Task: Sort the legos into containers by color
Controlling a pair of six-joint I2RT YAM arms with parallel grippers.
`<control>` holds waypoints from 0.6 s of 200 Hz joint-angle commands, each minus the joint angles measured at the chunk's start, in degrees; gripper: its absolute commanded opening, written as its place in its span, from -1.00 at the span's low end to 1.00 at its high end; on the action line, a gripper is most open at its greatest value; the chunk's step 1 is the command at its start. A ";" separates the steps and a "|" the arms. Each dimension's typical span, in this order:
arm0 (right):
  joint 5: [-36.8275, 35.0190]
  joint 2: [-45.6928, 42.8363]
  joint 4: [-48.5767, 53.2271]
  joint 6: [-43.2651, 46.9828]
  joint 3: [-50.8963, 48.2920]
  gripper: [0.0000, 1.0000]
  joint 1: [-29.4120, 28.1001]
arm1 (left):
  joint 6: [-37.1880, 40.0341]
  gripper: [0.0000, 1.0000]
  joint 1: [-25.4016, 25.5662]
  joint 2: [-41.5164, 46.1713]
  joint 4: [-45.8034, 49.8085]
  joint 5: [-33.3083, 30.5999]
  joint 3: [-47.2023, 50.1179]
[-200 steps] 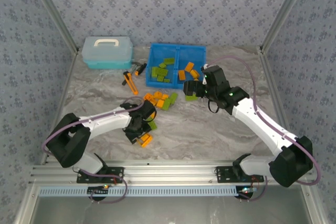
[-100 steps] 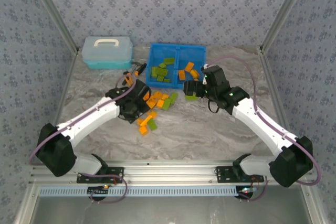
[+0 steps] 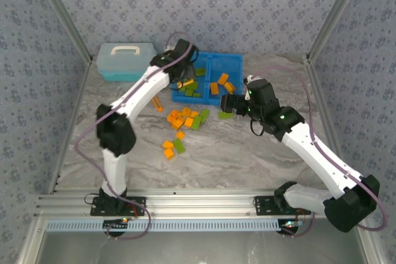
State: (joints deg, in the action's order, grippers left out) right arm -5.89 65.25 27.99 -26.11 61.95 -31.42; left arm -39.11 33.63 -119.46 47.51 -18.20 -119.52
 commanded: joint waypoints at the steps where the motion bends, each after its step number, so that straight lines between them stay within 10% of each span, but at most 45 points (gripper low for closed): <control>1: -2.41 -2.77 2.31 -0.17 -0.62 1.00 -0.29 | 13.01 0.07 -0.81 -9.73 1.71 -4.10 -12.71; 62: -4.24 -4.10 3.72 1.10 -0.05 1.00 -0.09 | 14.93 0.79 -3.12 -21.63 3.67 3.40 -32.98; 120: -2.99 -1.63 2.21 1.07 0.60 1.00 0.11 | 15.04 0.60 -1.82 -10.19 -1.02 5.23 -24.47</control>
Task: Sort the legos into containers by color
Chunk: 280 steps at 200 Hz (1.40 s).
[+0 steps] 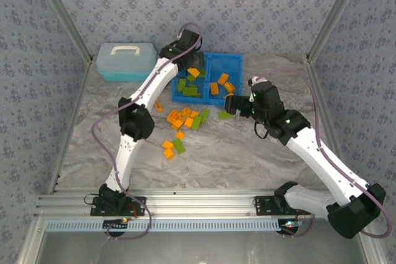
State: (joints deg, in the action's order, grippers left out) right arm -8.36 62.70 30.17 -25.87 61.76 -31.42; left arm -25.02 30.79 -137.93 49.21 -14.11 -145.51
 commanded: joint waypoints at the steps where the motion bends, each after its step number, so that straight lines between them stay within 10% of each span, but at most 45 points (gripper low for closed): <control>1: -0.52 0.98 -0.04 0.83 0.76 1.00 0.12 | 0.94 0.61 0.98 8.42 -2.81 1.17 1.71; 113: 4.66 10.91 -6.79 7.34 5.98 0.93 -2.71 | -3.81 0.67 2.95 38.11 -14.84 -3.25 40.84; 220: 9.18 79.58 10.98 2.86 86.75 -0.04 -0.83 | -3.28 0.86 -17.76 68.40 1.21 10.24 62.36; 280: 13.09 88.27 0.42 3.95 90.03 -0.15 0.57 | -1.44 0.90 -23.10 70.74 -0.55 15.13 68.87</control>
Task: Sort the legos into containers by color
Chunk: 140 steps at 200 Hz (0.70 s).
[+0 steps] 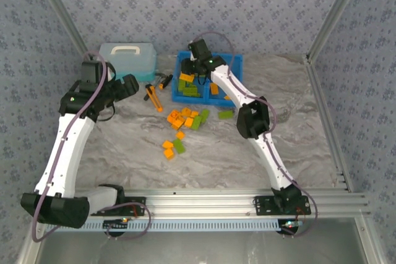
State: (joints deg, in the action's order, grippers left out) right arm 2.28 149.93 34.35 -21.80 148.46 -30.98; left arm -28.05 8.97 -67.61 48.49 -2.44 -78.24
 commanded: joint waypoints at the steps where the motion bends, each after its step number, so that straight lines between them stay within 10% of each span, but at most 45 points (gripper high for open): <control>1: 2.45 1.14 -3.85 -0.14 3.32 -0.15 0.13 | 1.60 0.90 -1.35 0.40 0.10 3.52 1.60; 93: 3.91 8.11 -6.90 -5.81 6.31 -0.26 -0.24 | 0.13 0.92 -1.84 -0.28 -3.35 6.82 5.37; 140: 2.63 -4.24 -2.49 -0.32 7.44 -0.15 -0.94 | -2.61 0.89 2.85 -5.98 -9.29 14.00 2.35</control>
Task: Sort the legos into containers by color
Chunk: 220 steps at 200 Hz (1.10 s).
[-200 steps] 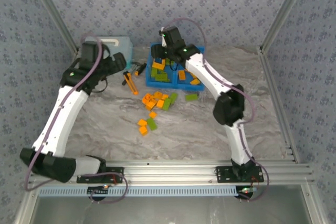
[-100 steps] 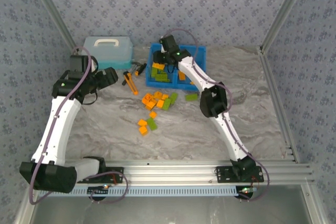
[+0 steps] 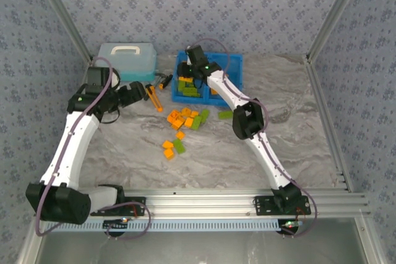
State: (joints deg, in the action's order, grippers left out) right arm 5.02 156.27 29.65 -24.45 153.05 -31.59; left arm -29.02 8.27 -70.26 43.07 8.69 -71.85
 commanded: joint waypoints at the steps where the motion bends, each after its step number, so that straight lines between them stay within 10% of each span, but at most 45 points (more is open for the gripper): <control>1: -0.06 -11.00 2.32 2.31 2.77 -0.15 -0.32 | -1.66 0.89 3.92 -3.67 -3.87 2.68 -4.28; 59: -7.30 -39.46 7.79 6.34 -22.58 -0.05 1.07 | 0.37 0.48 19.78 -33.27 7.83 -14.85 -37.51; 119: -11.24 -74.65 -3.22 1.73 -67.44 0.12 2.95 | 5.12 0.05 20.96 -72.41 20.52 -21.20 -86.81; 220: -10.38 -86.13 2.40 2.00 -78.74 0.24 2.85 | 11.72 -0.28 22.31 -83.00 3.42 -29.05 -82.83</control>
State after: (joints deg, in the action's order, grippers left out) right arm -5.21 71.24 31.07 -22.24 75.13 -28.64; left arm -19.51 30.35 -150.50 49.50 -17.52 -152.59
